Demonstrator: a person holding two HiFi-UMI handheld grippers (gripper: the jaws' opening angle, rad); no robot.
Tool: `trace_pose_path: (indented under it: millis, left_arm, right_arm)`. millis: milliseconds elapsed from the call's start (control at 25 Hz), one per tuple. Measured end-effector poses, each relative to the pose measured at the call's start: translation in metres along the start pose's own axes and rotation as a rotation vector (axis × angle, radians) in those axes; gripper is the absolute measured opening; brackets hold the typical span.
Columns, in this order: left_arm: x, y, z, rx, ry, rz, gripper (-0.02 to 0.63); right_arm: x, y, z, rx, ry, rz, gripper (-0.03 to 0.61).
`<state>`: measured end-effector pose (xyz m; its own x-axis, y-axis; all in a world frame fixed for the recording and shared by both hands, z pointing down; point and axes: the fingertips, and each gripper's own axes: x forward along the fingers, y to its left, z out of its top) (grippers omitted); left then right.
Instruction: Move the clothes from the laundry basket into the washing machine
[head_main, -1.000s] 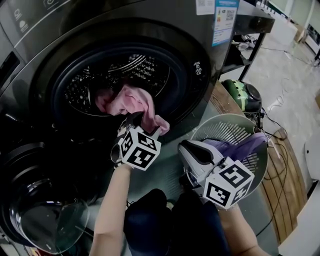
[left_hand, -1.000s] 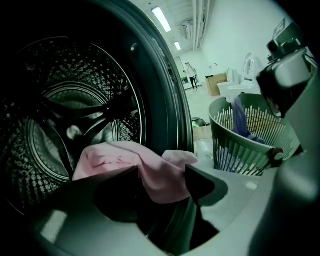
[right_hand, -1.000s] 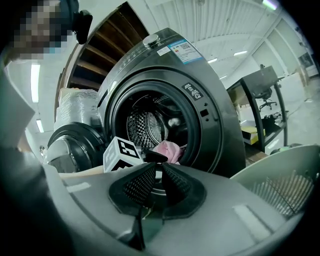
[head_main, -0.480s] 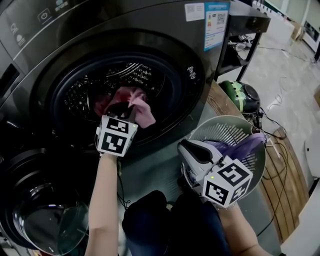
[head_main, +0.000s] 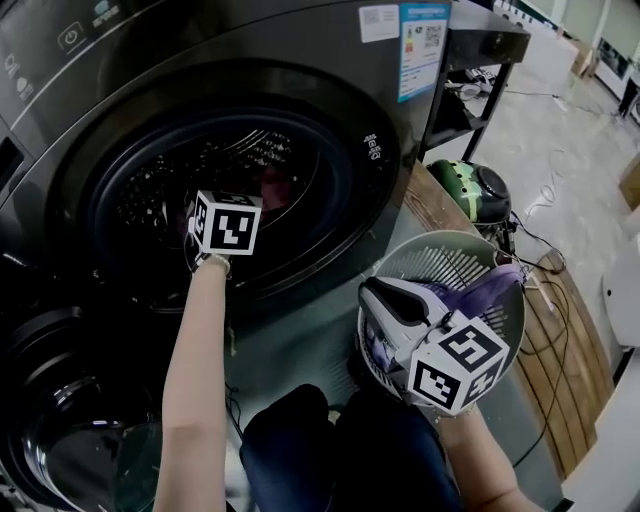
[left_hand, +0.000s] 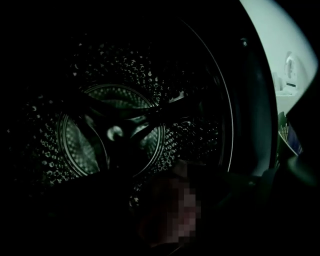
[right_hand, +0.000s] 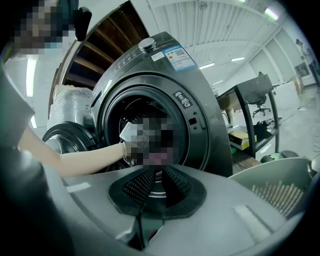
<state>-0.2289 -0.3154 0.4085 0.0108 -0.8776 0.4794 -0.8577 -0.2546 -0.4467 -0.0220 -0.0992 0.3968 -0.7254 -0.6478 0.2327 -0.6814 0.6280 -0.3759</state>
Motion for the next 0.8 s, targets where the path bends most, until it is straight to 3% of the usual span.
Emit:
trace_pose_path:
  millis: [160, 280, 400, 600, 720, 800]
  left_arm:
    - [-0.013, -0.019, 0.006, -0.012, -0.062, -0.022, 0.342]
    - [-0.041, -0.038, 0.026, -0.059, -0.196, -0.069, 0.341]
    - [-0.078, -0.065, 0.048, -0.161, -0.334, -0.182, 0.308]
    - [-0.134, -0.113, 0.075, -0.213, -0.468, -0.292, 0.267]
    - [-0.158, -0.155, 0.079, -0.202, -0.483, -0.411, 0.215]
    - [-0.169, -0.187, 0.076, -0.163, -0.469, -0.509, 0.215]
  right_arm:
    - [-0.007, -0.013, 0.003, -0.033, 0.000, -0.030, 0.048]
    - [-0.013, -0.032, 0.004, -0.093, 0.029, -0.067, 0.055]
    - [-0.023, -0.056, -0.001, -0.163, 0.105, -0.101, 0.094]
    - [-0.040, -0.095, -0.021, -0.302, 0.293, -0.119, 0.155]
    - [-0.045, -0.114, -0.053, -0.349, 0.454, -0.081, 0.203]
    - [-0.050, -0.124, -0.085, -0.361, 0.597, -0.036, 0.234]
